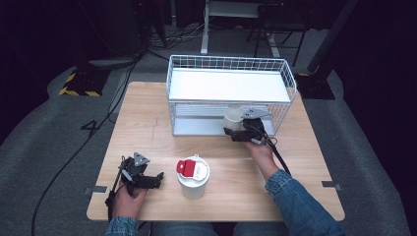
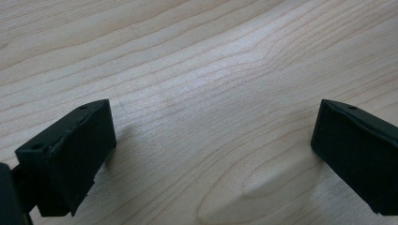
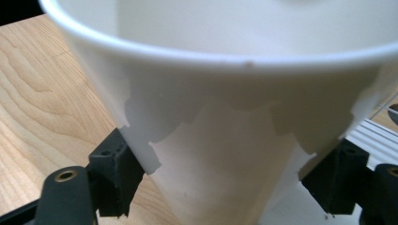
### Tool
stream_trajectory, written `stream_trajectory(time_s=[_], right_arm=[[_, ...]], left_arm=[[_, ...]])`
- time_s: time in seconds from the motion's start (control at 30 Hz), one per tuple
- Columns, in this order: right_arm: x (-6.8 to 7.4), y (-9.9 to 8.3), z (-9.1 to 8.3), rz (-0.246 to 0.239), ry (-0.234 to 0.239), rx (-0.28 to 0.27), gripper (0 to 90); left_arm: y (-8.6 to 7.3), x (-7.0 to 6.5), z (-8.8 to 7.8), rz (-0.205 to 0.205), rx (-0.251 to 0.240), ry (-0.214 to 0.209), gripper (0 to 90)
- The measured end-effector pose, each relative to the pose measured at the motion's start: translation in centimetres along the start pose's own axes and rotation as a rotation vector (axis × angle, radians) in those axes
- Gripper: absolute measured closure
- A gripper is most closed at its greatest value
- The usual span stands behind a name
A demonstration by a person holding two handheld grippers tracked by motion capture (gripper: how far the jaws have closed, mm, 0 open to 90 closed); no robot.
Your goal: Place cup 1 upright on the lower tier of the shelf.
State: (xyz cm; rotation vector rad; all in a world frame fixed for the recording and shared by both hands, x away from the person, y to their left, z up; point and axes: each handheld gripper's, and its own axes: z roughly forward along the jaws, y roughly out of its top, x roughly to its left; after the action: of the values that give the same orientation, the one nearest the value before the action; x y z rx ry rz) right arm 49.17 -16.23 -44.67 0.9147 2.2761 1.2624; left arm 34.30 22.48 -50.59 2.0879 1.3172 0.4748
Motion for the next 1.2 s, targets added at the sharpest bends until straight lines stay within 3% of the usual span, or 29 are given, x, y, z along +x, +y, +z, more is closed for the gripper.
stream_trajectory(time_s=[0.43, 0.73, 1.2], right_arm=[[-0.2, -0.2, 2.2, -0.005, -0.05, -0.012, 23.1], [-0.7, -0.1, 3.5, 0.027, -0.082, -0.011, 23.1], [-0.9, -0.1, 5.4, 0.034, -0.096, -0.004, 23.0]], left_arm=[[0.0, 0.0, 0.0, 0.0, 0.0, 0.0, 0.7], [0.0, 0.0, 0.0, 0.0, 0.001, 0.0, 0.7], [0.0, 0.0, 0.0, -0.002, 0.001, -0.001, 0.8]])
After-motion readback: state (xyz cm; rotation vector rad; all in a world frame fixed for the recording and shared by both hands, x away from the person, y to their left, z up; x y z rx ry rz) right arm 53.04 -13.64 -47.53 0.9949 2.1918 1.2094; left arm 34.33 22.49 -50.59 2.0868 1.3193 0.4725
